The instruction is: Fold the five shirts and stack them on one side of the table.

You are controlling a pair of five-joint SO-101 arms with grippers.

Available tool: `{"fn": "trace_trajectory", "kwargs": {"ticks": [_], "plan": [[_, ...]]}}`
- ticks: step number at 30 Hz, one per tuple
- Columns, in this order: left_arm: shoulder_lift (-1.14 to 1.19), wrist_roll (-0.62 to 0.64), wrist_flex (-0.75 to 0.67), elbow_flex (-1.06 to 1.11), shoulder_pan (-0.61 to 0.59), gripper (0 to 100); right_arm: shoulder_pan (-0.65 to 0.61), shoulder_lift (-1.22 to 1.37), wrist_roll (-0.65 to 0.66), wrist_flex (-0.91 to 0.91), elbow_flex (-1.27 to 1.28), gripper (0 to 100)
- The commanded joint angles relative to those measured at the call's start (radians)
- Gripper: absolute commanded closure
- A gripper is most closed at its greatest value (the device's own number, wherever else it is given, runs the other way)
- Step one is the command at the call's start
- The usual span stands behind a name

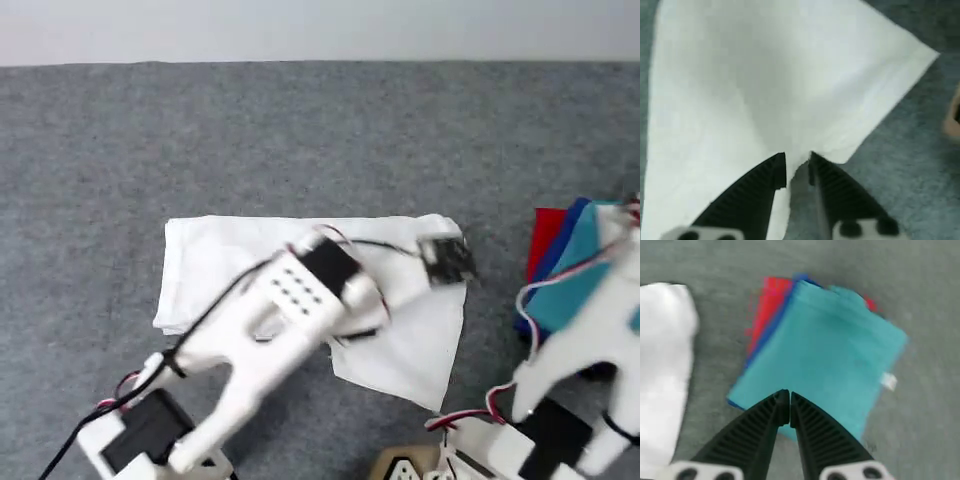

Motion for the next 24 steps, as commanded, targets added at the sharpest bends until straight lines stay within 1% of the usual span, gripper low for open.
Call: {"fn": "trace_trajectory", "kwargs": {"ticks": [1,7,14,19,24], "plan": [[0.017,-0.005,-0.026,-0.013,0.091,84,0.105,-0.058,-0.002,0.039,-0.054,98.5],[0.14,-0.005,-0.025,-0.101,0.163,82,0.193,-0.093,-0.002,0.041,-0.054,98.4],[0.295,-0.005,-0.023,-0.194,0.169,82,0.226,-0.094,-0.002,0.042,-0.054,98.4],[0.358,-0.005,-0.026,-0.199,0.212,82,0.242,-0.096,-0.002,0.042,-0.054,98.4],[0.433,0.009,-0.063,-0.199,0.209,82,0.266,-0.117,-0.002,0.042,-0.054,98.4]]}}
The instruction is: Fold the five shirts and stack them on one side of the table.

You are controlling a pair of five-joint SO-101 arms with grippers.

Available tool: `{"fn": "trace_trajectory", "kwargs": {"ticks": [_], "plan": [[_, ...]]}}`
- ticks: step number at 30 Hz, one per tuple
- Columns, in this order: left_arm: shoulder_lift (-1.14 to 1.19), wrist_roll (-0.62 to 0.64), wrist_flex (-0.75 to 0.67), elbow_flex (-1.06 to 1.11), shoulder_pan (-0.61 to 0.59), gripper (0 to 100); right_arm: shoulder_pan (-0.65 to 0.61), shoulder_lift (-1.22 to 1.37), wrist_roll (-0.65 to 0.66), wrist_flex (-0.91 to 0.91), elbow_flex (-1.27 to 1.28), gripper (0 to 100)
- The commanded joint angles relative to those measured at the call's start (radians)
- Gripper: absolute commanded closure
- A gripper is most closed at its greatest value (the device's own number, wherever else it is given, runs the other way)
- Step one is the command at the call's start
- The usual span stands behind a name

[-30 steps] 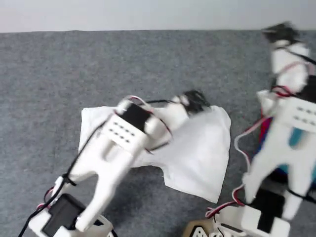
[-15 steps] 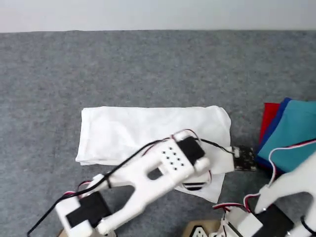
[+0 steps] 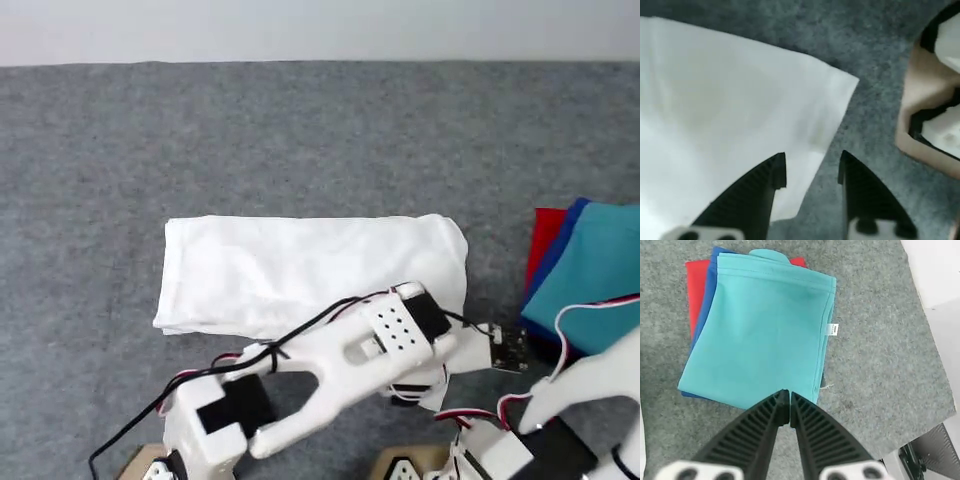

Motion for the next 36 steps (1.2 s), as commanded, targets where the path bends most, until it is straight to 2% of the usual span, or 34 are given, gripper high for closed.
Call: {"fn": "trace_trajectory", "kwargs": {"ticks": [1,8,16,23,36], "plan": [[0.026,0.009,-0.041,-0.033,-0.003,82,0.025,-0.062,-0.002,0.042,-0.054,98.4],[0.094,0.028,-0.086,-0.056,-0.011,84,0.025,-0.094,-0.002,0.042,-0.054,98.4],[0.087,0.041,-0.1,-0.064,-0.008,99,0.025,-0.096,-0.002,0.042,-0.054,98.4],[0.084,0.046,-0.008,-0.145,-0.012,99,0.025,-0.097,-0.002,0.042,-0.054,98.4],[0.095,0.035,0.028,-0.341,-0.198,99,0.024,-0.09,-0.002,0.042,-0.054,98.4]]}}
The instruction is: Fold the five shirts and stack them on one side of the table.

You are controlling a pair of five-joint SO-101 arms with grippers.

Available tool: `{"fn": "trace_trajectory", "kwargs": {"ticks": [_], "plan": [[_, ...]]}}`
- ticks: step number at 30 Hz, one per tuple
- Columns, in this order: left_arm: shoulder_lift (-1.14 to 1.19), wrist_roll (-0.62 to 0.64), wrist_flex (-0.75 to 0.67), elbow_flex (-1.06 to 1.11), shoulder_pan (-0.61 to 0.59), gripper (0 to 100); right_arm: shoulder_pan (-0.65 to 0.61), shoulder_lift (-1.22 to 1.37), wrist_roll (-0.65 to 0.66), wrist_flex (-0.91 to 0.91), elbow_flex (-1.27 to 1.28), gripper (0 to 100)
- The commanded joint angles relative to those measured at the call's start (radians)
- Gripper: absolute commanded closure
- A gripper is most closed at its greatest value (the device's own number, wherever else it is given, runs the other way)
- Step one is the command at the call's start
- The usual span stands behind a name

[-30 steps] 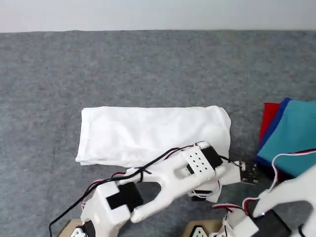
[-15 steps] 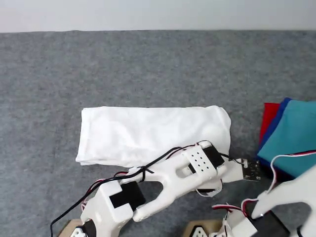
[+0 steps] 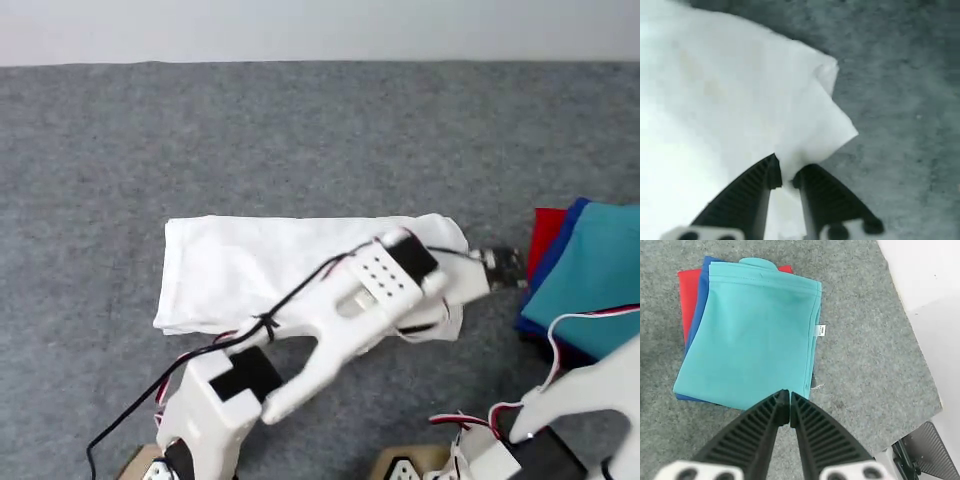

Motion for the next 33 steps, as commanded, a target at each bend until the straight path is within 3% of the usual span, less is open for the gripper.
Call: {"fn": "trace_trajectory", "kwargs": {"ticks": [1,7,16,26,30,33], "plan": [[-0.008,-0.014,-0.006,-0.044,-0.037,97,0.005,-0.03,-0.002,0.041,-0.052,98.4],[-0.006,-0.018,-0.098,-0.042,-0.124,84,0.004,-0.039,-0.002,0.039,0.04,98.4],[0.112,-0.087,-0.18,-0.07,-0.242,84,0.005,-0.041,-0.002,0.039,0.072,98.4],[0.13,-0.089,0.121,-0.458,-0.267,84,0.005,-0.041,-0.002,0.039,0.072,98.4],[0.137,-0.089,0.318,-0.634,-0.212,84,0.005,-0.041,-0.002,0.039,0.072,98.4],[0.115,-0.072,0.336,-0.631,-0.16,84,0.005,-0.041,-0.002,0.039,0.072,98.4]]}}
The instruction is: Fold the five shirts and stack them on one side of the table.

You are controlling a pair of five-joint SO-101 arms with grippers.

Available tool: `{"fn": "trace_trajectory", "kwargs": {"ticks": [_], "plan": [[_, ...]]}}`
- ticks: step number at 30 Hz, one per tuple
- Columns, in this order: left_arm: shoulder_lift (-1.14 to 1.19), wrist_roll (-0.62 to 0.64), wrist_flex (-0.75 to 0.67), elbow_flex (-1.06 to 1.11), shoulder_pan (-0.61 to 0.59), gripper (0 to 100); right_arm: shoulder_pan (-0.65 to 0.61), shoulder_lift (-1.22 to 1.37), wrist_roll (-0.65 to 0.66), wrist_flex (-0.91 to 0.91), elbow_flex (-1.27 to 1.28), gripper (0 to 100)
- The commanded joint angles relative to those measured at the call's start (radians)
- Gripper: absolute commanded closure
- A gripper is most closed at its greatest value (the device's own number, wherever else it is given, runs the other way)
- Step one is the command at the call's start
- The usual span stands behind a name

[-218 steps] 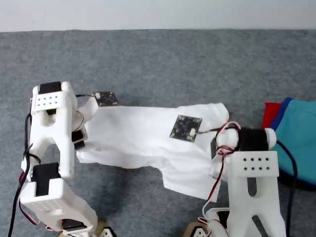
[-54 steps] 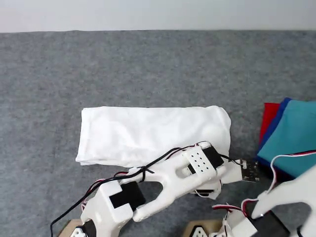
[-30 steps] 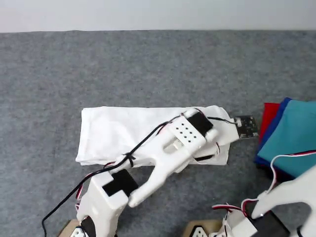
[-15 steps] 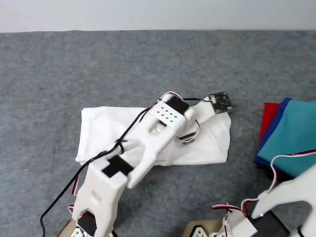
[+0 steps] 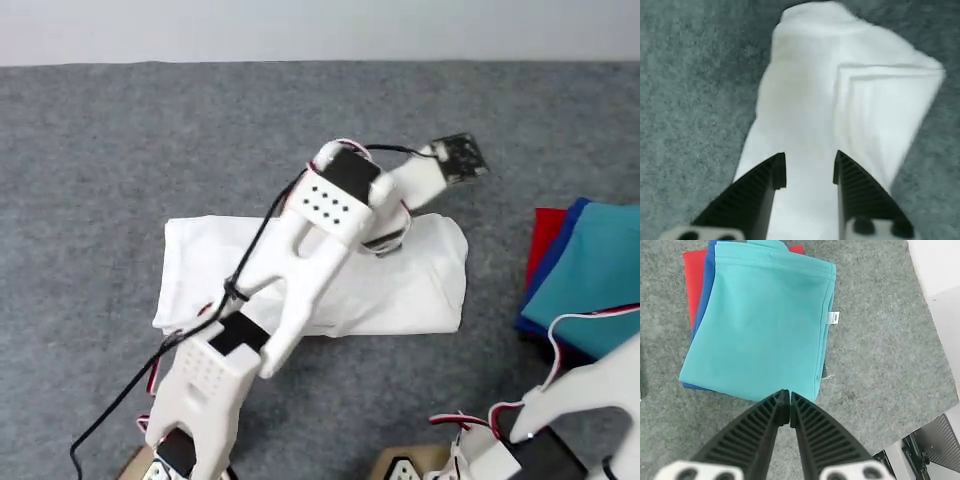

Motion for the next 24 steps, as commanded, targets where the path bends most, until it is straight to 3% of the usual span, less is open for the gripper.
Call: {"fn": "trace_trajectory", "kwargs": {"ticks": [1,10,17,24], "plan": [[-0.049,0.006,0.048,-0.019,0.055,84,0.005,-0.039,-0.002,0.039,-0.006,98.4],[-0.204,0.006,0.04,0.407,0.169,85,0.005,-0.039,-0.002,0.039,-0.006,98.4],[-0.169,-0.04,-0.072,0.538,0.005,89,0.005,-0.039,-0.002,0.038,-0.006,98.4],[0.025,-0.066,-0.218,0.536,-0.124,89,0.005,-0.039,-0.002,0.038,-0.006,98.4]]}}
